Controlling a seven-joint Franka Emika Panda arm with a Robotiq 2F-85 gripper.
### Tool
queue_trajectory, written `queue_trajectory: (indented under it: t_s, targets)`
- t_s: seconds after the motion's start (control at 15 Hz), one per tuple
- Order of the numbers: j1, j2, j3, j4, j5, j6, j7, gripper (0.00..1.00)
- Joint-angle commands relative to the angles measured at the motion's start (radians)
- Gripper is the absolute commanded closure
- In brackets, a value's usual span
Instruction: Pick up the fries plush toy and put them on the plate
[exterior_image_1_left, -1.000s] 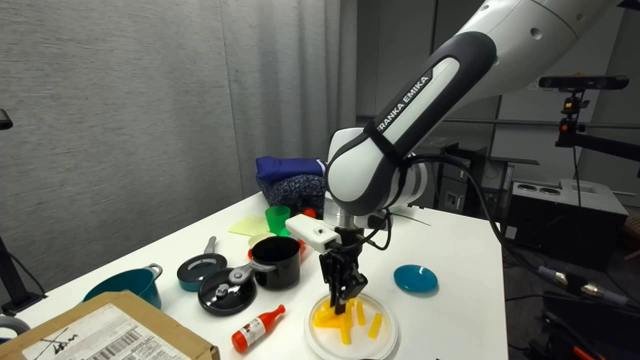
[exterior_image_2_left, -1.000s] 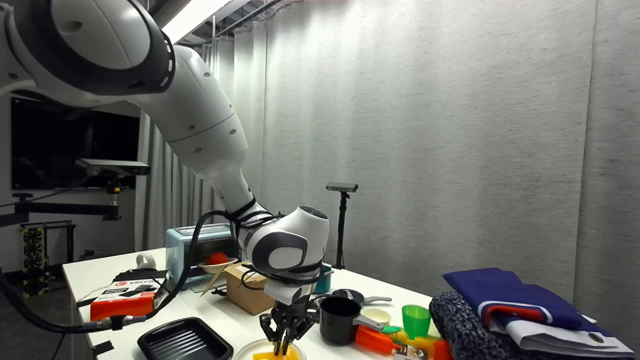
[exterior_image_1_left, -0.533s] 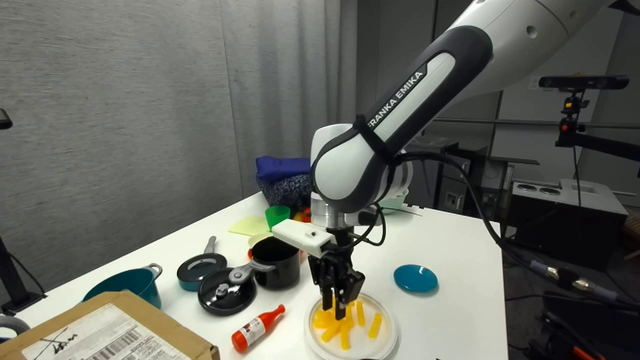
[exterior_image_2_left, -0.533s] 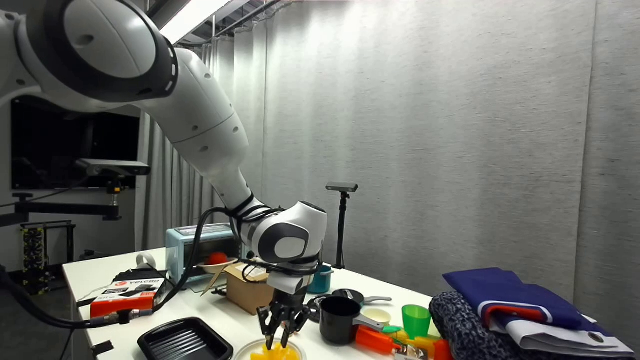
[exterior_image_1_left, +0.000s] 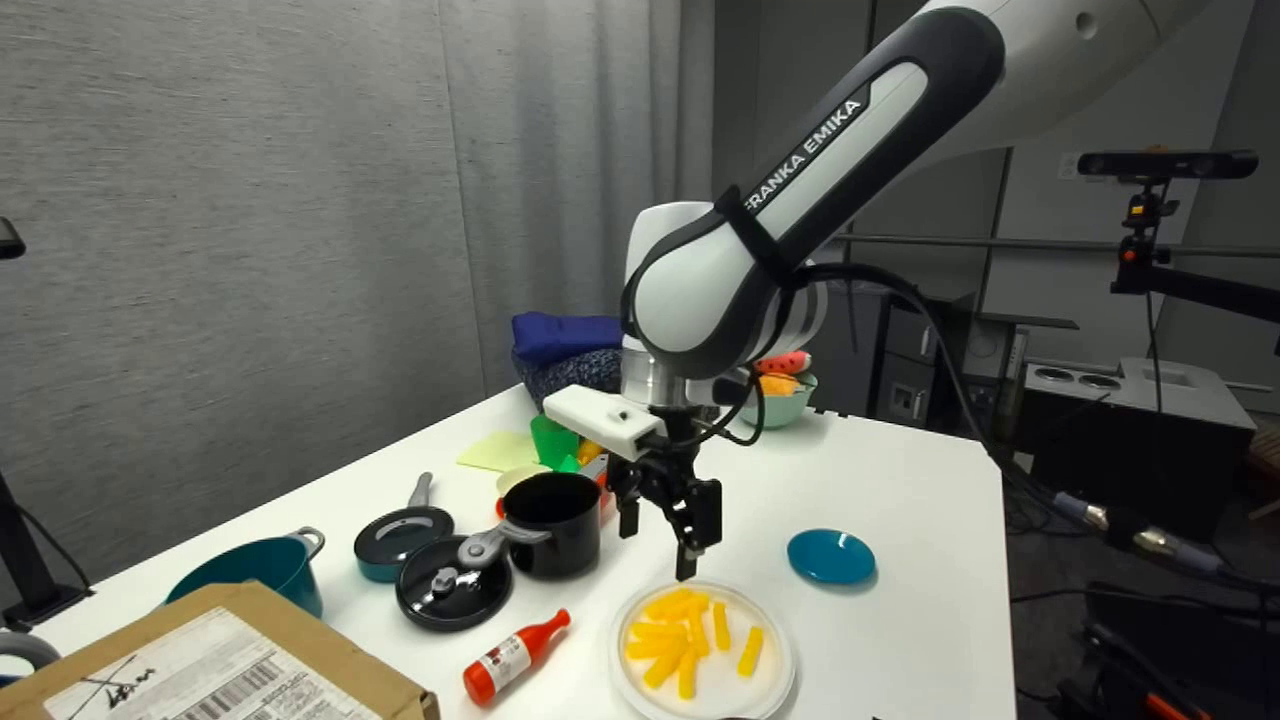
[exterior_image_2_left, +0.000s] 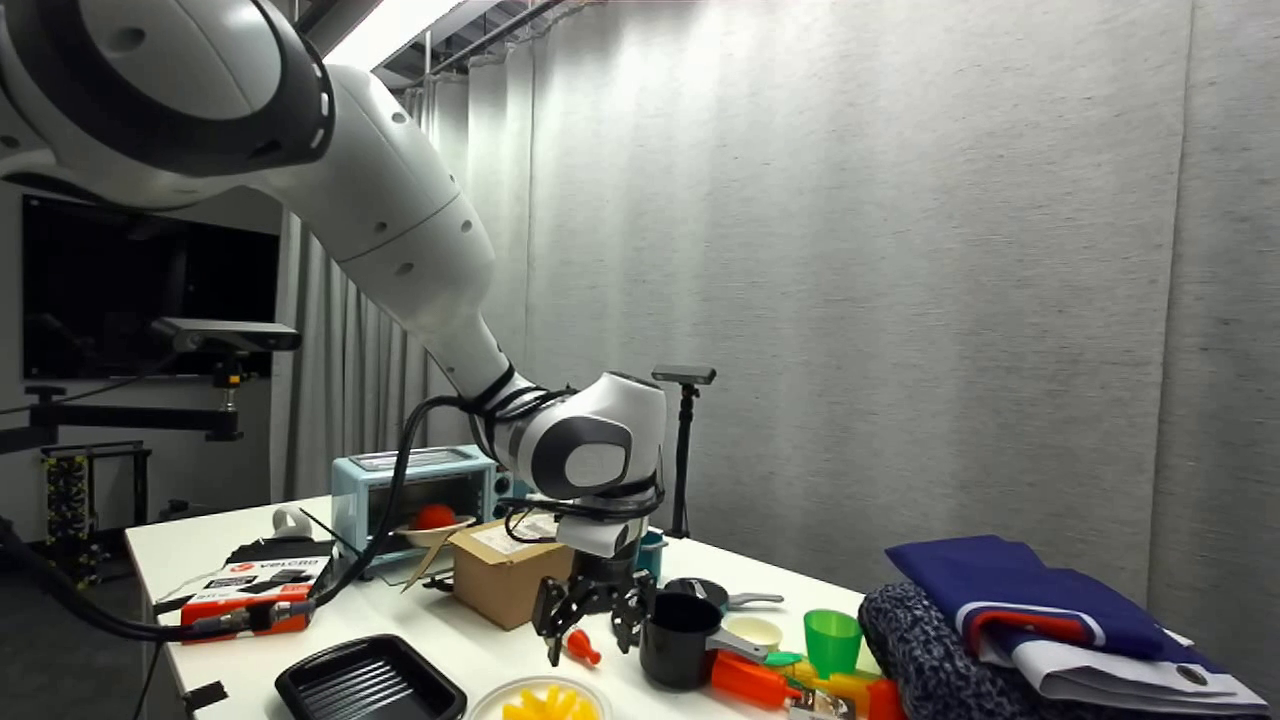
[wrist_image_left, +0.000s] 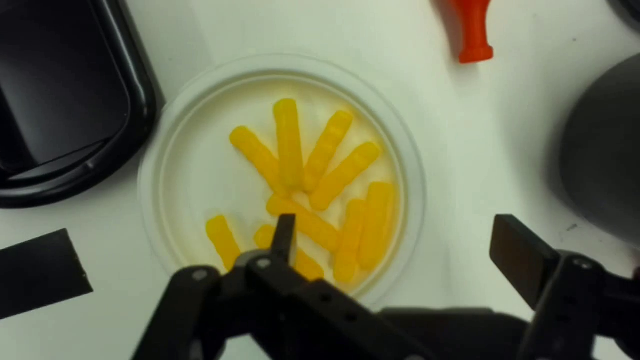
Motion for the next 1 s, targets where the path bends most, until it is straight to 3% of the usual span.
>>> queue_trajectory:
  t_s: [0.0,0.47,0.93]
  targets:
    - [0.024,-0.047,-0.05,-0.019,-0.011,0.041,0.137,0.0]
    - [0.036,-0.059,-0.085,-0.018,-0.069,0.015,0.421,0.0]
    - [0.011,-0.039,-0.058,-0.008,-0.053,0.028,0.409,0.0]
